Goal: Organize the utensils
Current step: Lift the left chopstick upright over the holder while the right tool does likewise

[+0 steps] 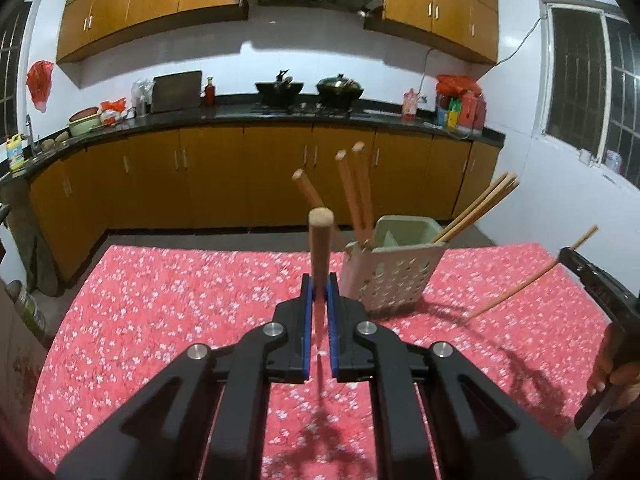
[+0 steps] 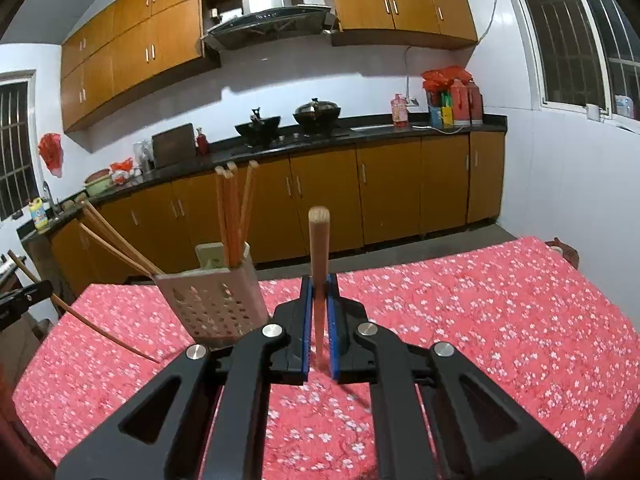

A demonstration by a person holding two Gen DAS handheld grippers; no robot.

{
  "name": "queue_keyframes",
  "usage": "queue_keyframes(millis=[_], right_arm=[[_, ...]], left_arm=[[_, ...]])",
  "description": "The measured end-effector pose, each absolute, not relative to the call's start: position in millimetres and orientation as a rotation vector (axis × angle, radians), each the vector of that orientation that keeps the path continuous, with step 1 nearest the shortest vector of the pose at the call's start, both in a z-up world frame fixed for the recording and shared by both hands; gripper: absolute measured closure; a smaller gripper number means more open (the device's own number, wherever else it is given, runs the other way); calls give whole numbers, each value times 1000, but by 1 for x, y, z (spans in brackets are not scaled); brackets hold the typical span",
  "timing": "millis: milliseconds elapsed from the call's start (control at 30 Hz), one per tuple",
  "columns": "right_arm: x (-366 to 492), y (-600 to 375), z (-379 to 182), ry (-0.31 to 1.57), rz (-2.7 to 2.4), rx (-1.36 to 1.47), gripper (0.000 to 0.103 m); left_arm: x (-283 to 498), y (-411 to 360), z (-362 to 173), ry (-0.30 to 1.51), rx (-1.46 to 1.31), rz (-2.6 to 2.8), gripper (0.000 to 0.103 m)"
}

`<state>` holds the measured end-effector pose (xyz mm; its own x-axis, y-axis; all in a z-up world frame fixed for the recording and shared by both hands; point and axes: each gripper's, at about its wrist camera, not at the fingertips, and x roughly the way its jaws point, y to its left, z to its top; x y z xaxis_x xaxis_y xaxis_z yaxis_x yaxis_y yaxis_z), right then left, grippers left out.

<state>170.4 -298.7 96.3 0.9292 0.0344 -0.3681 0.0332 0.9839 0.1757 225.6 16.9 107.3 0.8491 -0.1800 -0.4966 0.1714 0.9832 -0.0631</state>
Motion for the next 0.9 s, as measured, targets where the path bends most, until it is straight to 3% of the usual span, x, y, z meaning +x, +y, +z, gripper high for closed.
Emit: queue_keyframes(millis=[433,600,900], right_arm=[[167,-276,191,123,178,260,95],[185,-260,196,68,171,239,95],[224,-243,170,130,144,189,95]], left_arm=[[225,-11,187,333,-79,-300,95],[246,-21,194,295,-105,-286,95],[280,-22,190,239,-165,-221,95]])
